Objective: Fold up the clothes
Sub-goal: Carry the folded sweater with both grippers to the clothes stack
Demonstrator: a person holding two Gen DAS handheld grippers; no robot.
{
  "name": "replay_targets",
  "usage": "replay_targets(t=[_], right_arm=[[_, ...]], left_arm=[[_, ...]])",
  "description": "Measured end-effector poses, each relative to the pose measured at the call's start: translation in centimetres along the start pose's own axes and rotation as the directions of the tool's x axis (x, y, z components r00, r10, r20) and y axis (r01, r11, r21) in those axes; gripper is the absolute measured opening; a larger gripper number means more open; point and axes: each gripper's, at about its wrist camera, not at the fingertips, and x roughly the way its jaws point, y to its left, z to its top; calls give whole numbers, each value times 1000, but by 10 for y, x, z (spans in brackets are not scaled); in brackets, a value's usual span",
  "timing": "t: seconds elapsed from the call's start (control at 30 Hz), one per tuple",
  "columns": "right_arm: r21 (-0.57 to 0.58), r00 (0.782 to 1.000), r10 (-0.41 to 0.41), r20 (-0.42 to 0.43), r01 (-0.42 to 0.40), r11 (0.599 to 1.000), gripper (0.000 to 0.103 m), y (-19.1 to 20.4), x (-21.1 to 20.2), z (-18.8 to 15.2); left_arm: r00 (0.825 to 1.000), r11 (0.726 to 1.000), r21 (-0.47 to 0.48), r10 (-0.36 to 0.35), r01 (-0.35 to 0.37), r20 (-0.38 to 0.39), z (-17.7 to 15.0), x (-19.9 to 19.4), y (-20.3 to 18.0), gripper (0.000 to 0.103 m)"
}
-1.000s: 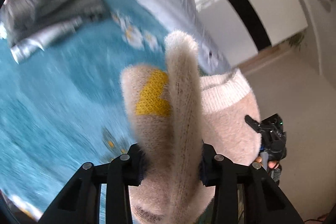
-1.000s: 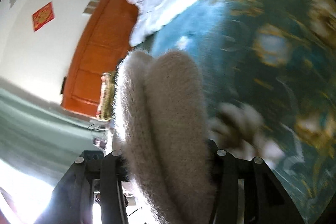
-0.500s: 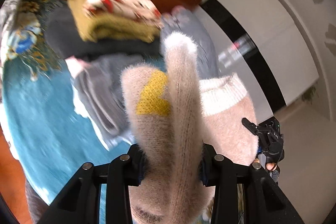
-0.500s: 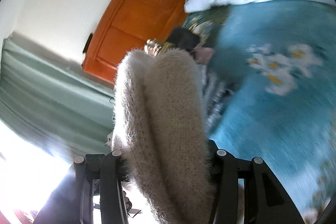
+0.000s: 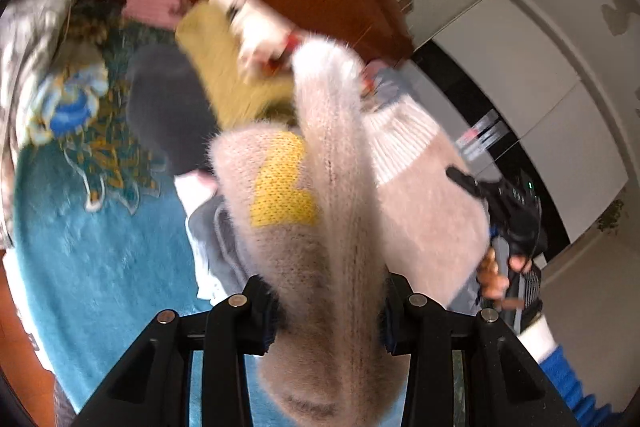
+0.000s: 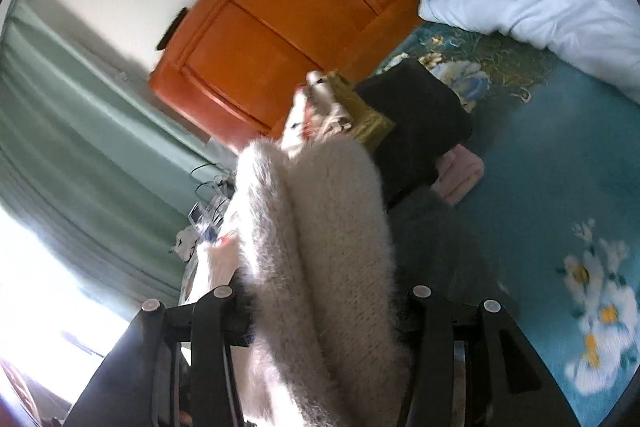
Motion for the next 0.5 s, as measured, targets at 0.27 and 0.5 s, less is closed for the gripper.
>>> replay_targets(t=[0.27,0.5], right_arm=[[149,998,-57,-4,57,987,48,-81,41,3],[215,998,-63,-6,63,975,52,-108,43,-12]], left_arm=[[998,990,-140,-33,24,-58,-7,33,53,50],[996,994,-105,-6,-3,-89,-3,29,42,52]])
